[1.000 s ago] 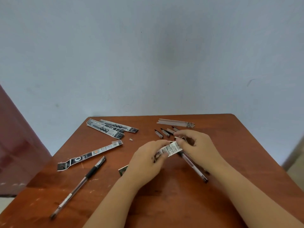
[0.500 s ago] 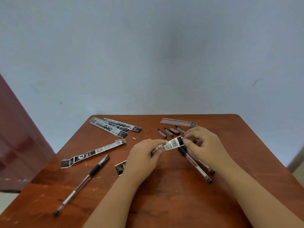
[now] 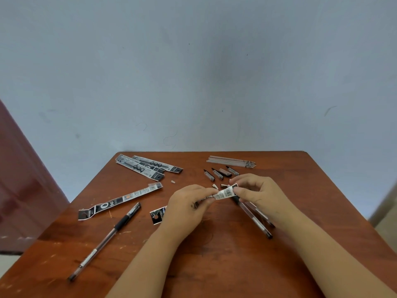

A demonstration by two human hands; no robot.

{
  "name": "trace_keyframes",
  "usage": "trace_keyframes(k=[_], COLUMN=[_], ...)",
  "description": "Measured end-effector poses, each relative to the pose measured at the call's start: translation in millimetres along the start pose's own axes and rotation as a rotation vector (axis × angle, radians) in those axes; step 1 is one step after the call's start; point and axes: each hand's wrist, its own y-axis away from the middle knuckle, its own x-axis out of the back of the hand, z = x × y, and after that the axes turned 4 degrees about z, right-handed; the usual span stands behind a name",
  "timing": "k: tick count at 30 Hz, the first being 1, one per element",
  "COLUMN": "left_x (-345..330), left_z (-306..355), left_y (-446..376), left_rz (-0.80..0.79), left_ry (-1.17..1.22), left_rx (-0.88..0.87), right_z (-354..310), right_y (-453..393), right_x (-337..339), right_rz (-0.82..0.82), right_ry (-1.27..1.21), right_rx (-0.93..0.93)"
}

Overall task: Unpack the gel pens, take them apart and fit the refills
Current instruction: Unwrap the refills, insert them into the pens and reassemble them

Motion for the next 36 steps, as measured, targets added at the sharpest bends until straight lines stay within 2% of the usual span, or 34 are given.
trace_keyframes(k=[4,9,14,17,22,27,33,36], left_x=[0.5,3.2,8.4,11.7,20.0,24.2,66.9,90.1], left_z=[-0.3,-0.9,-7.5,-9.4,-15.4,-14.9,-27.5,-46.9], left_y=[0.5,-0.2,-2.1,-2.3,-2.8,-3.6,-4.0,6.9], left_rz=[-0.012,-0.033,-0.001,0.041,0.141,0.259,0.172,0.147], left_ry=[-0.014,-0.051,-0.131,-0.211,-0.335,-0.36,-0.452,-0.499], left_rx=[-0.011,-0.005,0.092,0.164,0.317,0.332,0.345,0.427], right_z=[-0.6,-2.0,-6.4,-7.6,-6.9,-6.5,-1.8,0.1], right_y=[-0.3,-1.7,-3.6,-4.7,-5.3,-1.7,5.4,9.6], right_x=[0.1,3.5,17.0,27.6,36.2,26.4,-1.8,-14.8], right_rz=[-0.024,-0.008,0.098,0.228,0.396,0.405,0.315,0.279], right_ry=[0.021,0.21,0.548,0.631,0.599,0.494,0.431,0.387], right_rx=[0.01,0.072,0.192,0.207,0.202,0.237,0.311,0.345])
